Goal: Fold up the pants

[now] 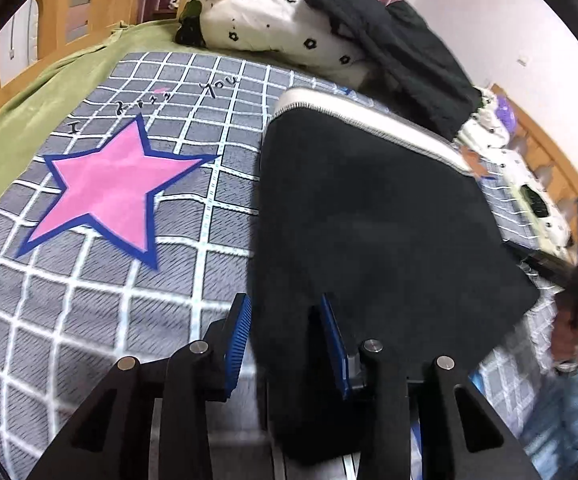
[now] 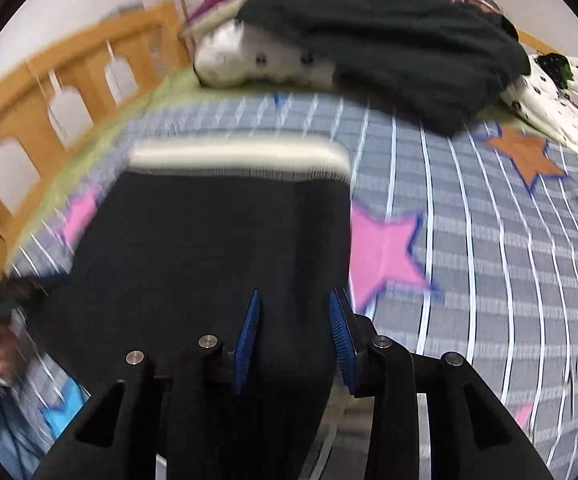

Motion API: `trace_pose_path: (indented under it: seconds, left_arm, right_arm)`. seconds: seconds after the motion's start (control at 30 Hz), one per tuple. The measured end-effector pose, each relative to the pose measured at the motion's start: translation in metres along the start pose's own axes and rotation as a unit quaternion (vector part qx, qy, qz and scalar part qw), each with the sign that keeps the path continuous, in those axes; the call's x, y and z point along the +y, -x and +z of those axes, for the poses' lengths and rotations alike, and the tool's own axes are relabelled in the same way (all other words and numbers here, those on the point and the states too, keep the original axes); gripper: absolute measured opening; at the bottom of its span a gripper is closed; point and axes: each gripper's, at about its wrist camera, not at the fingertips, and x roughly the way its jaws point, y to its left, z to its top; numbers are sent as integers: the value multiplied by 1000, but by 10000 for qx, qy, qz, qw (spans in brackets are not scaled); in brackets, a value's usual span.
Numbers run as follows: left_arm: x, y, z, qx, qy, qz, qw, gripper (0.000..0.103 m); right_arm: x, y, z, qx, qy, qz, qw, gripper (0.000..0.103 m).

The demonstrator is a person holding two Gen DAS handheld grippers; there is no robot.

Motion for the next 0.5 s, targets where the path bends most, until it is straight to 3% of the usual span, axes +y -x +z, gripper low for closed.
trace_pose_path:
  seconds: [0.07,0.1,0.17,0.27,0.37,0.5]
  left_arm:
    - [-2,19,-5,-16,-399,127,9991,42]
    - [-4,24,-9,38,-636,186,9978,55]
    - [-11,29,-22,273,-1224,200,9919,58]
    - [-19,35,-43,244,-1621,459,9854,56]
    - [-27,20,-56,524,-1897,661,9782,40]
    - [-46,6,-62,448,-2094,935,9723,22]
  right_arm:
    - [6,7,-15,-102,-26,-287,9995,36]
    - [5,15,-20,-118,-92,-258,9996,36]
    - [2,30,-30,-196,-373,-83,9991,36]
    - [-1,39,-46,-269,-583,-70,9979,36]
    - [4,41,-54,-269,-547,-123,9981,36]
    - [12,40,-56,-354,-316,-302,9984,36]
